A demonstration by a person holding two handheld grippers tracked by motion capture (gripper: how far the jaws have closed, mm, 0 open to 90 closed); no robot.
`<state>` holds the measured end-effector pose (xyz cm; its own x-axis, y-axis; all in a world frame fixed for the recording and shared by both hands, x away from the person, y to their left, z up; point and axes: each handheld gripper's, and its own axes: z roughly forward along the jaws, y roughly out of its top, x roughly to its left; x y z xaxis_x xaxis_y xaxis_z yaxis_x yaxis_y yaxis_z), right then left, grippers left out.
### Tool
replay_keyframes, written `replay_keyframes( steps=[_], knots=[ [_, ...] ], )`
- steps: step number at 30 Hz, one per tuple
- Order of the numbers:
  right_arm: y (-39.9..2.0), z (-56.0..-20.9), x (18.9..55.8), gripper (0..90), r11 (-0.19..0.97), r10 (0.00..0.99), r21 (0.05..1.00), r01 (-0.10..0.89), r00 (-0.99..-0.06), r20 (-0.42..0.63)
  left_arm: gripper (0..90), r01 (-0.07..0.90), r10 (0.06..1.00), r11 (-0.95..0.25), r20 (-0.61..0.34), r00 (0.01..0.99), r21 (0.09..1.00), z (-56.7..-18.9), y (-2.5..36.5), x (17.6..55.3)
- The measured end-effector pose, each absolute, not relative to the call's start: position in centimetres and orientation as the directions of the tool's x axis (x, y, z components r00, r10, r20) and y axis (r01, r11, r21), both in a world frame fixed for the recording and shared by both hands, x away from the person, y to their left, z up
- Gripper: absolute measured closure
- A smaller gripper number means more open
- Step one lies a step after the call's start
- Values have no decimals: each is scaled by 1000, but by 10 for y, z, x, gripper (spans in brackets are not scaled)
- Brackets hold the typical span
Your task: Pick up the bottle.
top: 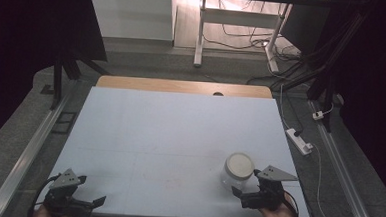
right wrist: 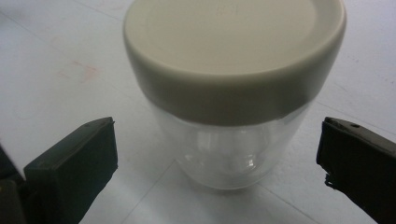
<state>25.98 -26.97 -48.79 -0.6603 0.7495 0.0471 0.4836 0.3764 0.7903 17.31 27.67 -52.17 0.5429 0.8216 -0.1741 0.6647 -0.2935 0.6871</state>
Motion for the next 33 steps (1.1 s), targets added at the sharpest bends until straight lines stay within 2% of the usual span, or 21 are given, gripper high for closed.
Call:
replay_keyframes(
  steps=[15,31,33],
  knots=[
    [-255,-495,281,0,417,725,782,463,-689,21,0,666,819,-298,-176,547,684,-522,277,174],
    [-250,-502,289,0,409,725,789,459,-689,25,0,664,814,-309,-171,555,681,-522,276,174],
    [-249,-503,289,30,420,728,783,459,-686,12,0,663,814,-309,-170,555,682,-522,275,174]
  ],
)
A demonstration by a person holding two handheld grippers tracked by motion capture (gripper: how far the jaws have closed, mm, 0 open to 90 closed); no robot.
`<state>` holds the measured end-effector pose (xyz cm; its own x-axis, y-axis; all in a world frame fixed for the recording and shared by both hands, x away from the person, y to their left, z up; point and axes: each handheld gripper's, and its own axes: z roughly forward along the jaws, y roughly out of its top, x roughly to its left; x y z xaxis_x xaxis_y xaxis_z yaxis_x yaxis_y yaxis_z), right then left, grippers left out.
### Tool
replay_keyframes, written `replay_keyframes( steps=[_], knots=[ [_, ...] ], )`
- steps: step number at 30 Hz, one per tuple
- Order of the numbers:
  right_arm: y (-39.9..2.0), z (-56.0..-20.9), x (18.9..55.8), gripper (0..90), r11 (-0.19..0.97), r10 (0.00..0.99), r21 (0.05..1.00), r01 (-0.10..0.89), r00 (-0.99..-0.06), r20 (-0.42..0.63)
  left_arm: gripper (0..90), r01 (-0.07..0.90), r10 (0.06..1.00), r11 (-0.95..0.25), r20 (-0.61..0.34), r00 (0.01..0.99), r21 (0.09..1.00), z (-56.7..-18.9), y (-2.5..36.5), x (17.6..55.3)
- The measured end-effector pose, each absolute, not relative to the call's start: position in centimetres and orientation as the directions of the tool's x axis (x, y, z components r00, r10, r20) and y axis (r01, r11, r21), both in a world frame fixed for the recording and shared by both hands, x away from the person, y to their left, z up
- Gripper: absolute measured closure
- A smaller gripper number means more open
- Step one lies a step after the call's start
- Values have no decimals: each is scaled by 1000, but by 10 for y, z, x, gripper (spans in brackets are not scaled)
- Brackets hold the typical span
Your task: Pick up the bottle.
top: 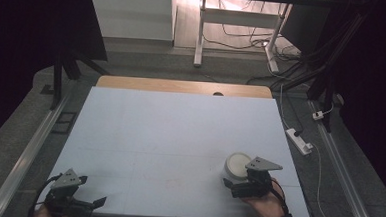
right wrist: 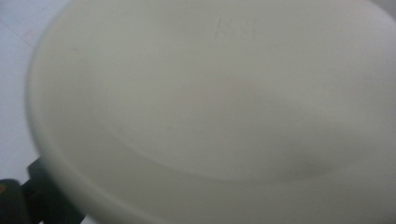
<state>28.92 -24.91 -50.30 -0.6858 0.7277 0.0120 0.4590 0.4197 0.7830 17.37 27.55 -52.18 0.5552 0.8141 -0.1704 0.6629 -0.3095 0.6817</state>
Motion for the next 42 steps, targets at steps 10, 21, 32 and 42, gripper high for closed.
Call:
replay_keyframes(
  steps=[10,21,32,42],
  knots=[
    [-249,-501,289,58,430,733,777,459,-680,-3,0,661,813,-313,-167,558,682,-522,275,173],
    [-249,-498,288,63,442,734,768,463,-679,-13,0,661,813,-312,-168,558,683,-522,275,173],
    [-247,-493,288,64,433,732,774,462,-682,-3,0,662,814,-307,-172,555,684,-522,276,174],
    [-231,-483,293,64,448,695,790,420,-719,-12,0,667,815,-304,-176,552,680,-522,276,174]
  ],
)
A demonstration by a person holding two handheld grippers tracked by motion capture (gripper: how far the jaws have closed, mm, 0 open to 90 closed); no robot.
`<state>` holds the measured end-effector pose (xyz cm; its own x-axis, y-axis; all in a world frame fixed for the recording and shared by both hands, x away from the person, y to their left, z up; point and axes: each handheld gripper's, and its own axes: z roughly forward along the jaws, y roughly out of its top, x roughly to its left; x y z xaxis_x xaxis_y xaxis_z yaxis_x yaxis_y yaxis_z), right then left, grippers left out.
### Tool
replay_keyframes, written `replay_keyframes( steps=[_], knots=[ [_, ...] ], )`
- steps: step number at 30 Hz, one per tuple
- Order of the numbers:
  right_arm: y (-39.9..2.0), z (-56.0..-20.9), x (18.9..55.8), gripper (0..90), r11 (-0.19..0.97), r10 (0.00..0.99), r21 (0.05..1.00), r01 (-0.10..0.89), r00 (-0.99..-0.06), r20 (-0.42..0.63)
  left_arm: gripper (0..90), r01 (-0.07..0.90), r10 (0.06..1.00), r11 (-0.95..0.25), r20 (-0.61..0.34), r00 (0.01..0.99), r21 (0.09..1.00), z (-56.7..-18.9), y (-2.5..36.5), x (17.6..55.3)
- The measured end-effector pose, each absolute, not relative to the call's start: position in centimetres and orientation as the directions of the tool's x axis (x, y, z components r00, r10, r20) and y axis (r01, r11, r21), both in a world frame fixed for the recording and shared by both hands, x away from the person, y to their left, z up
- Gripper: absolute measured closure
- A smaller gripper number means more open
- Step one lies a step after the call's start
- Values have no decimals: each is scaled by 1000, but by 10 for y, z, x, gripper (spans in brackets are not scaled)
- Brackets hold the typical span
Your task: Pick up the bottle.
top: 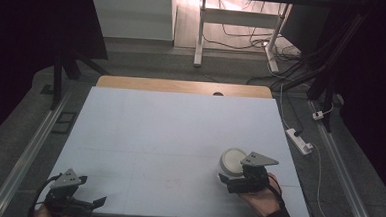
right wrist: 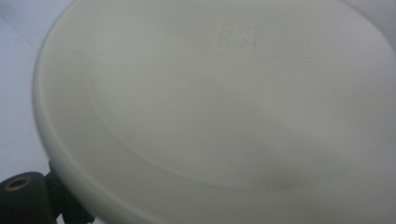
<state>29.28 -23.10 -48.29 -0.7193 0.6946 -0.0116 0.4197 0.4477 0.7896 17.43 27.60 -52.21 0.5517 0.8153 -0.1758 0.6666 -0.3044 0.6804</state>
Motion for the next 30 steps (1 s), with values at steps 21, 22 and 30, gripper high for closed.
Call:
replay_keyframes(
  steps=[21,22,30],
  knots=[
    [-188,-478,307,64,492,608,793,360,-794,-17,0,667,814,-306,-177,554,680,-522,276,174],
    [-183,-478,308,64,496,602,792,355,-798,-19,0,667,814,-306,-177,554,680,-522,276,174],
    [-173,-477,313,65,495,593,798,345,-805,-19,0,667,813,-307,-177,554,679,-522,276,175]
  ],
)
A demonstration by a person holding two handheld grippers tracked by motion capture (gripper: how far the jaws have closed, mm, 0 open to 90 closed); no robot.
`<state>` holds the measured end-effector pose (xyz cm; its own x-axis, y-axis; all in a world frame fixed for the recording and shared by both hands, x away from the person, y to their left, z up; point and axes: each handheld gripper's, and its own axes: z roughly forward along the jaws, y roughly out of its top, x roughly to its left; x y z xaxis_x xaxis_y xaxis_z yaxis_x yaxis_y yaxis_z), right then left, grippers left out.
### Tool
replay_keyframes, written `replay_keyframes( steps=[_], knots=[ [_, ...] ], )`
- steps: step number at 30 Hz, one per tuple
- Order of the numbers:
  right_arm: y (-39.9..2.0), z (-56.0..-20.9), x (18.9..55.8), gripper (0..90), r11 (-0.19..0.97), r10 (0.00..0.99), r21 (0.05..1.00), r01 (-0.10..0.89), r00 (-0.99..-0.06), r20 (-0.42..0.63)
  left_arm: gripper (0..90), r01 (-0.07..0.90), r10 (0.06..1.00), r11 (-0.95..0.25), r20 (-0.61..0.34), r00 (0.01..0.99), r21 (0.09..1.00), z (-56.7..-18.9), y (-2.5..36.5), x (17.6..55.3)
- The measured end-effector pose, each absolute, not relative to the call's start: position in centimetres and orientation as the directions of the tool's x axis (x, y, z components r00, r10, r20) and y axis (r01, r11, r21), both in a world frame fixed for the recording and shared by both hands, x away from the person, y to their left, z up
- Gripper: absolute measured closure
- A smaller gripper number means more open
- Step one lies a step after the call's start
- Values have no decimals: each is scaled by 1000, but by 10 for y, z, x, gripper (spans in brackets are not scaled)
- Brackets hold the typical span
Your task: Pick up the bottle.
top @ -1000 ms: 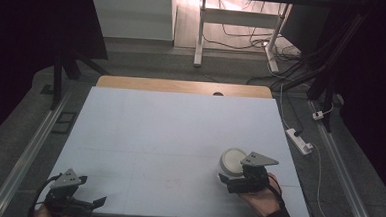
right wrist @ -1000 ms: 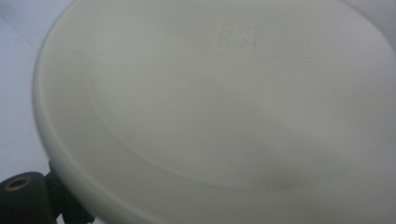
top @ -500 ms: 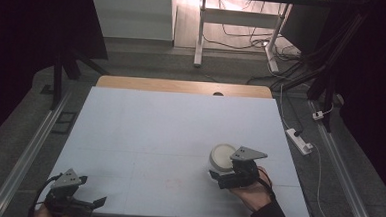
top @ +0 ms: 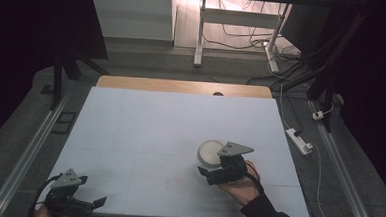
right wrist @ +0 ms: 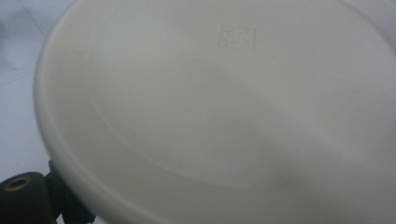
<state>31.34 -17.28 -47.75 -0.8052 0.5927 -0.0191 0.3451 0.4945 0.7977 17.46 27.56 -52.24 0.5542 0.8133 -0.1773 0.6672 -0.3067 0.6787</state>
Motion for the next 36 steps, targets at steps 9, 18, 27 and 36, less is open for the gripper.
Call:
replay_keyframes(
  steps=[9,18,27,36],
  knots=[
    [-156,-479,320,65,515,569,789,336,-822,-21,0,668,812,-308,-179,556,677,-522,276,175],
    [-137,-479,328,65,524,545,788,322,-838,-20,0,671,809,-315,-179,560,671,-523,275,175],
    [-122,-482,333,65,543,519,779,313,-855,-18,0,673,809,-324,-174,561,665,-523,274,176],
    [-110,-486,335,66,562,492,772,297,-870,-23,0,674,808,-332,-170,565,660,-523,273,176]
  ],
)
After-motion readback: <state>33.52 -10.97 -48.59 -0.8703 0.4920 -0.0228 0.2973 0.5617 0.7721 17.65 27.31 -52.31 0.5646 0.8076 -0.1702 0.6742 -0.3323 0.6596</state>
